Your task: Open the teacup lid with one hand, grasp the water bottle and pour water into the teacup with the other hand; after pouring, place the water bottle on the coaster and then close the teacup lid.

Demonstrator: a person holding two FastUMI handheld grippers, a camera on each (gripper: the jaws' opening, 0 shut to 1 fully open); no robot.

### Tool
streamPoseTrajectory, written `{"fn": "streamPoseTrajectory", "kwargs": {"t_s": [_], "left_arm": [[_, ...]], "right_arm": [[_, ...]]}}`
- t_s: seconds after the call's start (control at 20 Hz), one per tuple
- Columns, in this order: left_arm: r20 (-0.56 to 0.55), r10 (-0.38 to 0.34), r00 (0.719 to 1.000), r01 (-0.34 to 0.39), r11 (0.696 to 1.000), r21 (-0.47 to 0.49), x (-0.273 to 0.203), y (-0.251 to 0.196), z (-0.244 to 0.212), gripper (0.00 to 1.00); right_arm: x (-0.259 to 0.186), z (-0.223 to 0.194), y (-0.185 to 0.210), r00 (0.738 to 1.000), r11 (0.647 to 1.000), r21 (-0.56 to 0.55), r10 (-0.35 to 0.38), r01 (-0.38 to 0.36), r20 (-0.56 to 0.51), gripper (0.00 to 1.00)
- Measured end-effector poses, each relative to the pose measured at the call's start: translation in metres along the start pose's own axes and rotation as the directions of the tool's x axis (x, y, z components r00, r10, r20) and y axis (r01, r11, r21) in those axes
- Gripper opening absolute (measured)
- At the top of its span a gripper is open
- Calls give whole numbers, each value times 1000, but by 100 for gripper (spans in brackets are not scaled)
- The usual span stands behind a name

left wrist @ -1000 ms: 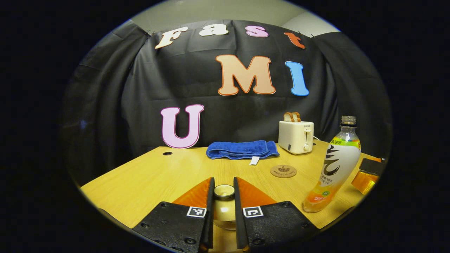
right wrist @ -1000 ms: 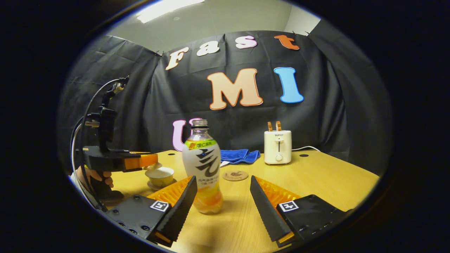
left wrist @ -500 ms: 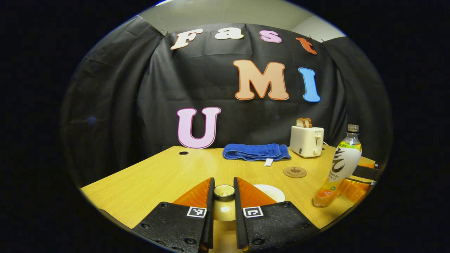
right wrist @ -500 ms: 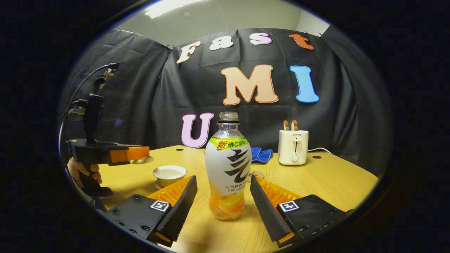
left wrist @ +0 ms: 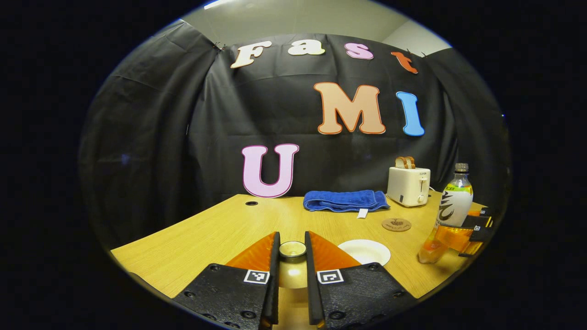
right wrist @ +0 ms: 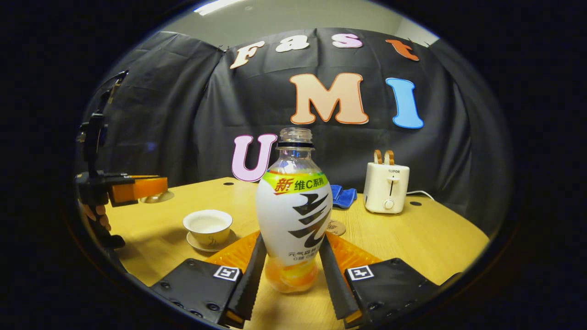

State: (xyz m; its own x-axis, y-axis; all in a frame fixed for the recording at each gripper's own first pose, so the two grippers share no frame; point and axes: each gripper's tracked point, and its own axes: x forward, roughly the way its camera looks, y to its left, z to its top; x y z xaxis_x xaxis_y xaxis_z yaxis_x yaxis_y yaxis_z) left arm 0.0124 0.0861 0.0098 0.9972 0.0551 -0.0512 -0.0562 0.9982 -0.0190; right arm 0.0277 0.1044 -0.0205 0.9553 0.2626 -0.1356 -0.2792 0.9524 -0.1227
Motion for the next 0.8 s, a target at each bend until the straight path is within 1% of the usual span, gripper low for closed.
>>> {"fn": "streamPoseTrajectory", "kwargs": {"t_s": [0.15,0.25,0.3,0.4,0.55,0.65,0.8], "left_arm": [[-19,1,1000,-1,1000,0,2,9,-9,23],[-26,3,1000,-3,1000,-3,4,13,-12,23],[-27,1,1000,-1,1000,-7,4,14,-11,23],[-23,3,1000,-3,1000,-12,4,20,-11,23],[-13,7,1000,-7,1000,-7,3,26,-6,23],[-6,5,1000,-5,1000,-6,1,29,-5,23],[-3,4,1000,-4,1000,-8,-2,33,-6,23]], "right_arm": [[9,17,2,999,989,-147,1,4,34,70],[14,29,4,998,965,-262,0,16,59,70],[16,33,3,998,943,-331,-5,28,69,70],[21,40,4,996,887,-460,-11,48,84,70],[24,38,3,995,782,-618,-26,80,96,70],[33,28,11,996,714,-697,-23,73,81,70],[42,15,21,999,608,-793,-3,43,51,69]]}}
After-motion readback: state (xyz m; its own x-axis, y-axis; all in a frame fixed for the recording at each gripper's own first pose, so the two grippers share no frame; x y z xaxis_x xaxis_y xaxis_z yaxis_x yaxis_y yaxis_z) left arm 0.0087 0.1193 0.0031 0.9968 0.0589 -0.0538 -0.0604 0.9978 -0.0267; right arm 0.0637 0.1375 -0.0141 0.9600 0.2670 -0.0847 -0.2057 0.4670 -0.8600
